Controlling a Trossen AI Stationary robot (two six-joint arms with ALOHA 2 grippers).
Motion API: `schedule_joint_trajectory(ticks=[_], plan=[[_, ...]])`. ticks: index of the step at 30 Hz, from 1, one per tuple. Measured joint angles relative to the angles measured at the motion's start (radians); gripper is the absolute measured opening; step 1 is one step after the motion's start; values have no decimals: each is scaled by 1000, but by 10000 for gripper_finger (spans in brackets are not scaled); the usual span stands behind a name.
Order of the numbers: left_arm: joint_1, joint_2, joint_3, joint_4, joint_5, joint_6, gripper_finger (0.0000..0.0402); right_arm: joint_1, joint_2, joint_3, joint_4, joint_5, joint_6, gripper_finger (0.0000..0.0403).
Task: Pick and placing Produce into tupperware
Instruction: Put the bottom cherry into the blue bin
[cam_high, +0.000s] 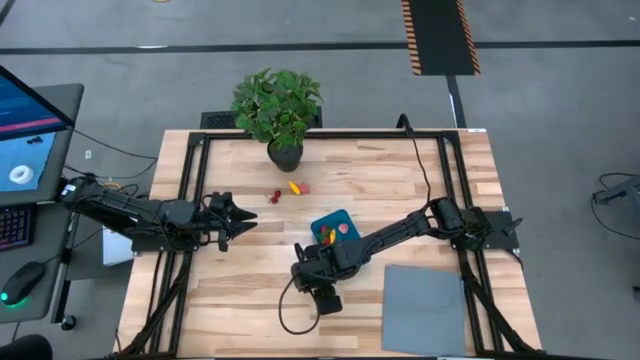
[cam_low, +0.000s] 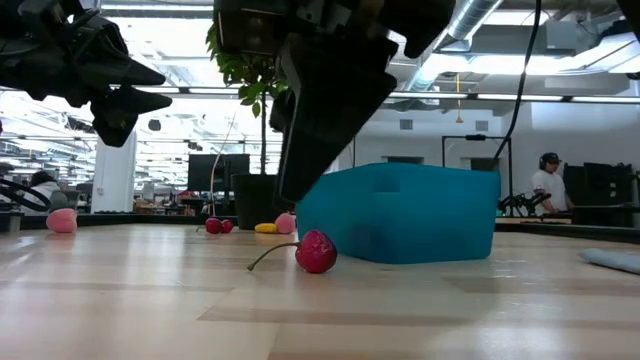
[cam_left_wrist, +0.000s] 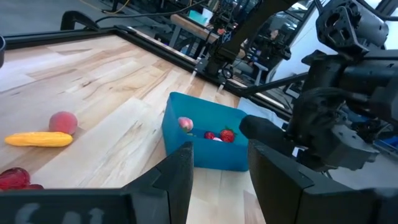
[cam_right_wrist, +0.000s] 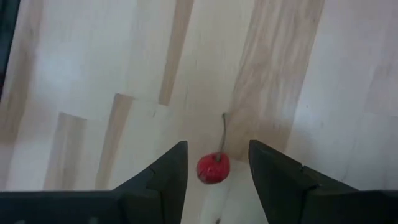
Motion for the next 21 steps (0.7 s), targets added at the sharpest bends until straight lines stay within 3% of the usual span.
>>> schedule_joint_trajectory(ticks=[5, 9, 21], plan=[[0, 0, 0, 0, 3, 4, 141, -7, 0, 0, 4, -5, -2, 192], [0, 0, 0, -1, 5, 10, 141, -20, 0, 0, 7, -84, 72, 190], [0, 0, 0, -29, -6, 11, 141, -8, 0, 0, 33, -103, 78, 189]])
